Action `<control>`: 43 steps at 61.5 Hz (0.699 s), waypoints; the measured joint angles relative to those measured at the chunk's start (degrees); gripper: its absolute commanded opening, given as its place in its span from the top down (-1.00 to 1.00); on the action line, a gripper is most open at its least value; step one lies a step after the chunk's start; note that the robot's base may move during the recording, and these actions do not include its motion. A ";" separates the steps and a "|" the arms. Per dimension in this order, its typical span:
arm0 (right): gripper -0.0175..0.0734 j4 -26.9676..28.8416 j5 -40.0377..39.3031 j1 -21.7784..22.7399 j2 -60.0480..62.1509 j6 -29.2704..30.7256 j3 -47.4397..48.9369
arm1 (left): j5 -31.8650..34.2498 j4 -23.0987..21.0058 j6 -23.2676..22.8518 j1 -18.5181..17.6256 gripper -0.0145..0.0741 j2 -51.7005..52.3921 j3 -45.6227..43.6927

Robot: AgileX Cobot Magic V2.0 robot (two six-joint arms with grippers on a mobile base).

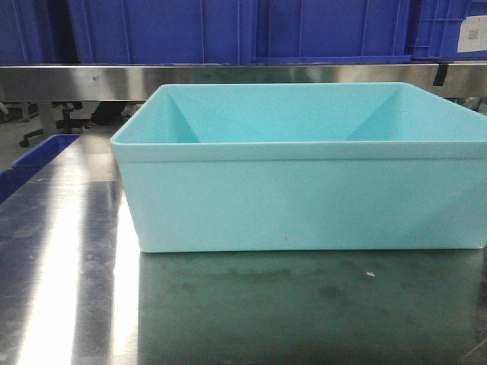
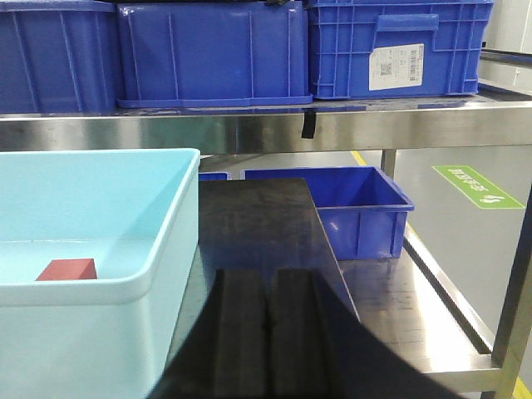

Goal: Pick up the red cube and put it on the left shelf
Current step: 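Move the right gripper over the teal bin toward the red cube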

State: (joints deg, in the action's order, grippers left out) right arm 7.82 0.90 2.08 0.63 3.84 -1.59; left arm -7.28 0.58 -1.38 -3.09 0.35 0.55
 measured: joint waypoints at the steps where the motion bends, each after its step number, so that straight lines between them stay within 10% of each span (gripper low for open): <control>1: 0.51 0.00 0.00 0.00 0.00 0.00 0.00 | 0.00 0.00 0.00 0.00 0.44 0.00 0.00; 43: 0.51 0.00 -0.13 0.00 0.00 0.00 0.00 | 0.00 0.00 0.00 0.00 0.44 0.00 0.00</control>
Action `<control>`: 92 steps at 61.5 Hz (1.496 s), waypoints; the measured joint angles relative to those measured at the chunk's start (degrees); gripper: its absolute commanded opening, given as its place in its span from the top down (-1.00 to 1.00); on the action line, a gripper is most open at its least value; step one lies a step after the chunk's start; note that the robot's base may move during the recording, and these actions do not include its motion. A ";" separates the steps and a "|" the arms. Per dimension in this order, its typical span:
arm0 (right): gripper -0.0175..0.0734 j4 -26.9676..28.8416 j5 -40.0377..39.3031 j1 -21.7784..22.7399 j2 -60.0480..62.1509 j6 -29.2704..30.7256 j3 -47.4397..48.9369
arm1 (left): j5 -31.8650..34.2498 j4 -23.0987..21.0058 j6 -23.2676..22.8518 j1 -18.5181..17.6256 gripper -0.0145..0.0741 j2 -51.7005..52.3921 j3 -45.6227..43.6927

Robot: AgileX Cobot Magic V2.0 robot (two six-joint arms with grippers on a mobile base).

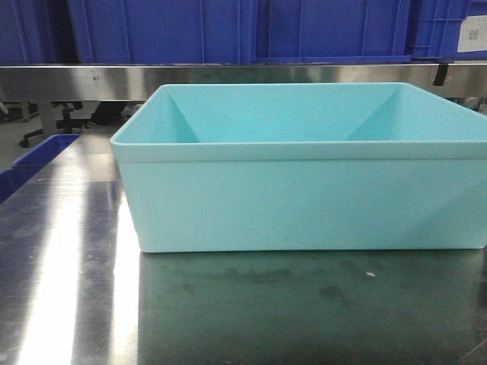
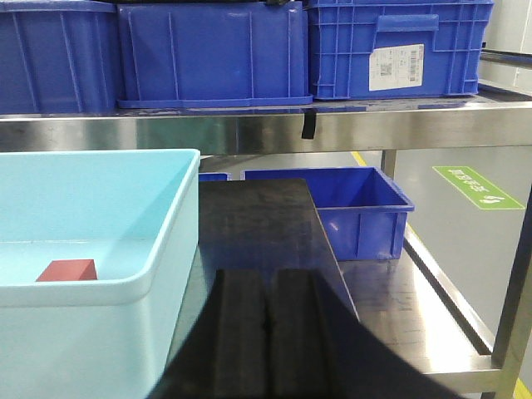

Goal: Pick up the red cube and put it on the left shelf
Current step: 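Move the right gripper over the teal bin toward the red cube, then lower the right gripper into the teal bin and close on the red cube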

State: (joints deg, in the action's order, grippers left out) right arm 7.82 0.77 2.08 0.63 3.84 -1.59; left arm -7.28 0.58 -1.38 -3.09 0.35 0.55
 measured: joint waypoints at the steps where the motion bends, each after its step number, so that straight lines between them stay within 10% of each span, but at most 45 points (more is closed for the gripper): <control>1: 0.51 0.00 0.01 0.00 0.00 0.00 0.00 | 0.00 0.00 0.00 0.00 0.44 0.00 0.00; 20: 0.51 0.00 -3.98 0.00 0.00 0.00 0.00 | 0.00 0.00 0.00 0.00 0.44 0.00 0.00; 49: 0.51 -0.36 19.82 -0.60 -20.05 0.00 32.03 | 0.00 0.00 0.00 0.00 0.44 0.00 0.00; 73: 0.50 -0.62 43.05 -17.32 -51.67 1.19 65.40 | 0.00 0.00 0.00 0.00 0.44 0.00 0.00; 92: -0.25 -0.62 46.36 -21.93 -75.61 1.19 75.68 | 0.00 0.00 0.00 0.00 0.44 0.00 0.00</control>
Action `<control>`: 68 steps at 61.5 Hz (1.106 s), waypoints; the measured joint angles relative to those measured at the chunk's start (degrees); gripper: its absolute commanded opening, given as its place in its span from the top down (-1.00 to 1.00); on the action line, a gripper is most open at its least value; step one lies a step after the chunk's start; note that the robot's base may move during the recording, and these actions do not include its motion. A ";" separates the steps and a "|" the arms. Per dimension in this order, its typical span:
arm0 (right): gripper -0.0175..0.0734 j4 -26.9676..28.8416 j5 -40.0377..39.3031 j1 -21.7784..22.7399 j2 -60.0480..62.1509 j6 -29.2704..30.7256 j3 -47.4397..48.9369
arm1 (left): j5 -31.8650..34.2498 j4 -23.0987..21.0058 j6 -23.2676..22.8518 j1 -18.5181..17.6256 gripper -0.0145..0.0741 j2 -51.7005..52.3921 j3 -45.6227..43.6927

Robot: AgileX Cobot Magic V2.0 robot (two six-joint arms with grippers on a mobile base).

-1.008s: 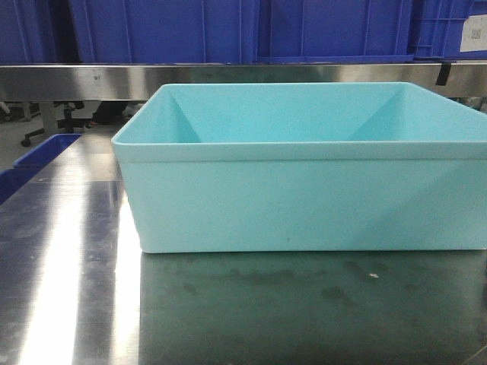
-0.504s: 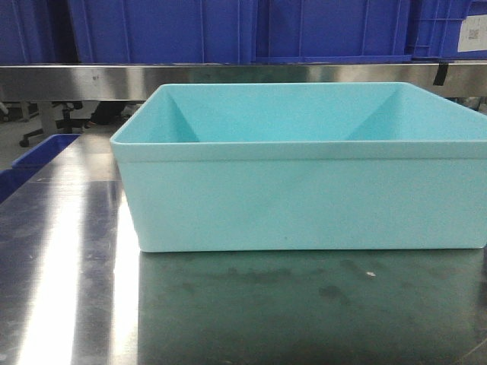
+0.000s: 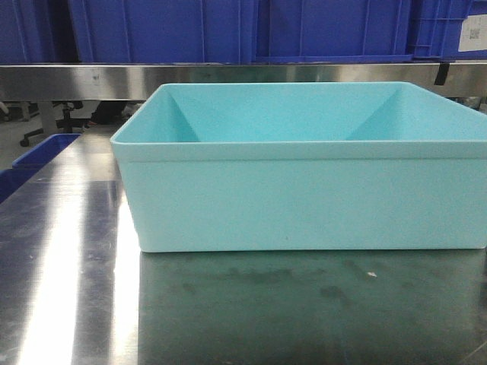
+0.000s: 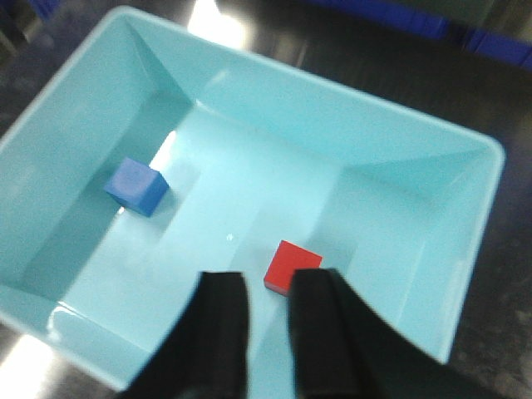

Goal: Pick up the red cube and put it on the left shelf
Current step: 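Lower the right gripper into the teal bin and close on the red cube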

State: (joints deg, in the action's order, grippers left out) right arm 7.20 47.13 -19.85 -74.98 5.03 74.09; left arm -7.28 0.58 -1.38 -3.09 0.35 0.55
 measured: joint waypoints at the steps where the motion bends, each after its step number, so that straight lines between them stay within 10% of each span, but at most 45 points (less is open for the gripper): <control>1: -0.27 -0.10 0.00 0.00 -1.32 0.00 0.11 | 0.00 0.00 0.00 0.00 0.44 0.00 0.00; 17: -0.75 -0.12 -0.37 0.24 -13.77 -1.57 1.05 | 0.00 0.00 0.00 0.00 0.44 0.00 0.00; 68: -0.74 -0.59 9.53 1.27 -30.63 -11.32 12.10 | 0.00 0.00 0.00 0.00 0.44 0.00 0.00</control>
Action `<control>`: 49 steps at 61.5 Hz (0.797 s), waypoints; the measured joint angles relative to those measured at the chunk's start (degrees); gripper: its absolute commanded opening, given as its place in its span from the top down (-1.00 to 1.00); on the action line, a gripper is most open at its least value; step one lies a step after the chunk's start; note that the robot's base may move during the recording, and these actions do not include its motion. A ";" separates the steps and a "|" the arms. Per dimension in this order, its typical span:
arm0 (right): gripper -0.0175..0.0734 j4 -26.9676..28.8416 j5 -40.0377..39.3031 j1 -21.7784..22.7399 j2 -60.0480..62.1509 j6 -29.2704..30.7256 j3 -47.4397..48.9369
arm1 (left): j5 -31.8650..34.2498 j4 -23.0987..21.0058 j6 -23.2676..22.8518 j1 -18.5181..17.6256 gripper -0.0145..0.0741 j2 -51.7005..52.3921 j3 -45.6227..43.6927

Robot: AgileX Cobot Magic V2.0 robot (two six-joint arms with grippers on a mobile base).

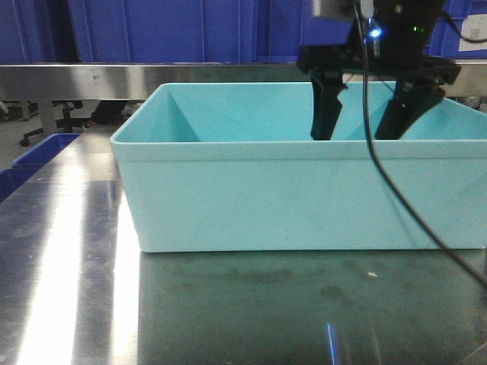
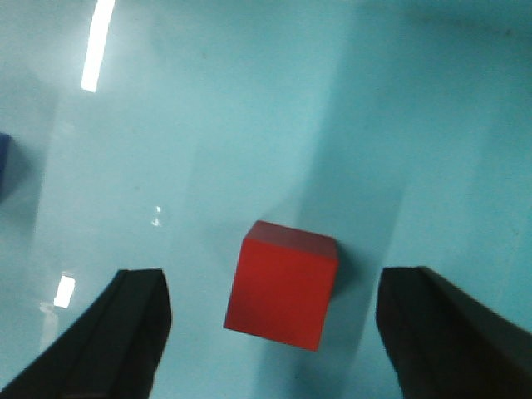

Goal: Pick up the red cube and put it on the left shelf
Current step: 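Lower the right gripper into the teal bin and close on the red cube, then lift the red cube out of the teal bin with the right gripper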

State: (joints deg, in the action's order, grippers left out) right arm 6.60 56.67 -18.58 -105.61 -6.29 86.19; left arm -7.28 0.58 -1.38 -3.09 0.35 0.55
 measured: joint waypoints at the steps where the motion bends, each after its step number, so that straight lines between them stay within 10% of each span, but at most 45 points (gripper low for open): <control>1: -0.74 0.00 0.17 -0.10 -0.28 0.00 0.00 | 0.00 0.00 0.00 0.00 0.44 0.00 0.00; 24: -0.67 -0.13 -0.03 -1.20 -6.19 -0.52 0.34 | 0.00 0.00 0.00 0.00 0.44 0.00 0.00; 49: 0.23 -0.87 -0.03 -1.20 -6.16 -0.52 0.56 | 0.00 0.00 0.00 0.00 0.44 0.00 0.00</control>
State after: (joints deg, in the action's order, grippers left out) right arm 5.74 56.63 -19.78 -111.77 -6.80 86.75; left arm -7.28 0.58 -1.38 -3.09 0.35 0.55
